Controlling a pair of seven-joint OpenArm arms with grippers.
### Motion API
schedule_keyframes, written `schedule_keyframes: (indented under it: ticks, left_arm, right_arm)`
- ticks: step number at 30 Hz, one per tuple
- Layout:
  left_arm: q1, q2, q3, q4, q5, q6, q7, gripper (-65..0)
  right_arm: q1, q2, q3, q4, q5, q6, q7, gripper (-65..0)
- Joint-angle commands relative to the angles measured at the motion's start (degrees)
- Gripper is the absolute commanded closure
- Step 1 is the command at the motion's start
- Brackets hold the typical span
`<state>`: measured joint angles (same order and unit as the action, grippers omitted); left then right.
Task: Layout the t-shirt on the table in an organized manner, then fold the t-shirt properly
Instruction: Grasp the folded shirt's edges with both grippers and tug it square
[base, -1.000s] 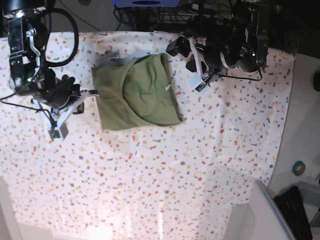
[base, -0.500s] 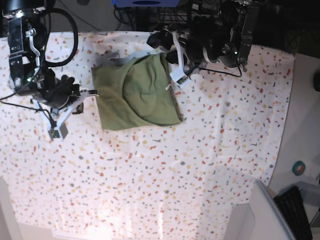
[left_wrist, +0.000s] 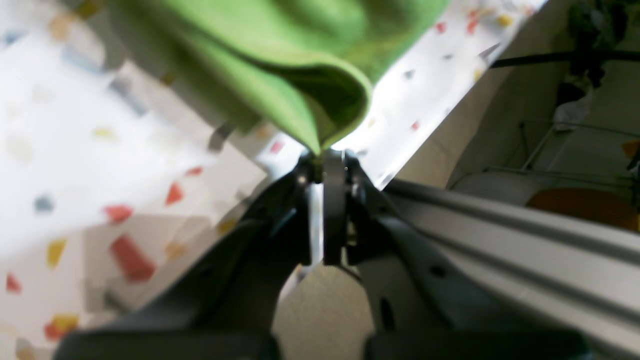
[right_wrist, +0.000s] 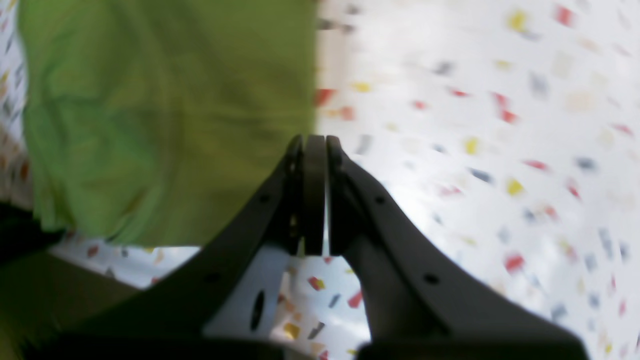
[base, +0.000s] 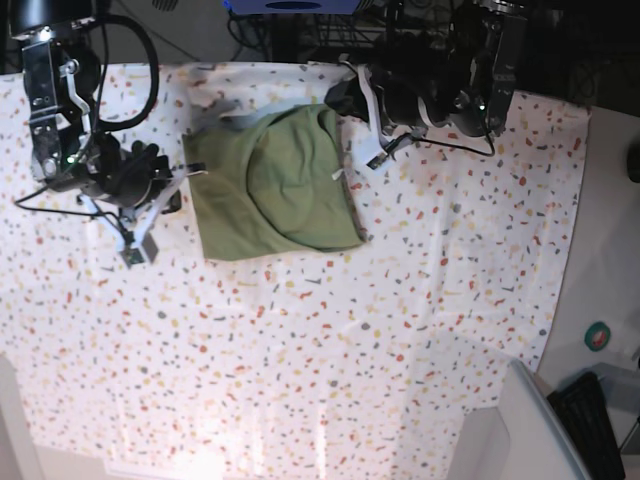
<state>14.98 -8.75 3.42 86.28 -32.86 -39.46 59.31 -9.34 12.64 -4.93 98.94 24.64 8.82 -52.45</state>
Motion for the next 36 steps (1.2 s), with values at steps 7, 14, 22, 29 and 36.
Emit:
schedule_keyframes:
  ticks: [7, 14, 22, 29, 36]
  left_arm:
    - [-0.1, 0.4, -4.6, 0.8, -1.0, -0.5, -0.5, 0.0]
    - [1.2, 0.1, -7.8, 0.8, -0.9, -0.5, -0.4, 0.0]
    - [1.5, 0.1, -7.9, 0.7, -0.9, -0.5, -0.4, 0.0]
    - [1.6, 0.0, -7.9, 0.7, -0.9, -0.5, -0.4, 0.0]
    - [2.6, -0.1, -8.5, 0.7, -0.9, -0.5, -0.4, 0.0]
  right_arm:
    - [5.0, -0.8, -7.2, -5.2, 0.9, 3.1, 0.8, 0.0]
    - [6.3, -1.9, -7.6, -12.1, 0.8, 3.3, 5.2, 0.0]
    - [6.2, -1.9, -7.6, -12.3, 0.8, 3.3, 5.5, 0.0]
    - [6.4, -1.9, -7.5, -12.3, 0.8, 3.3, 5.5, 0.0]
    - [6.3, -1.9, -7.6, -12.4, 0.7, 3.3, 5.3, 0.0]
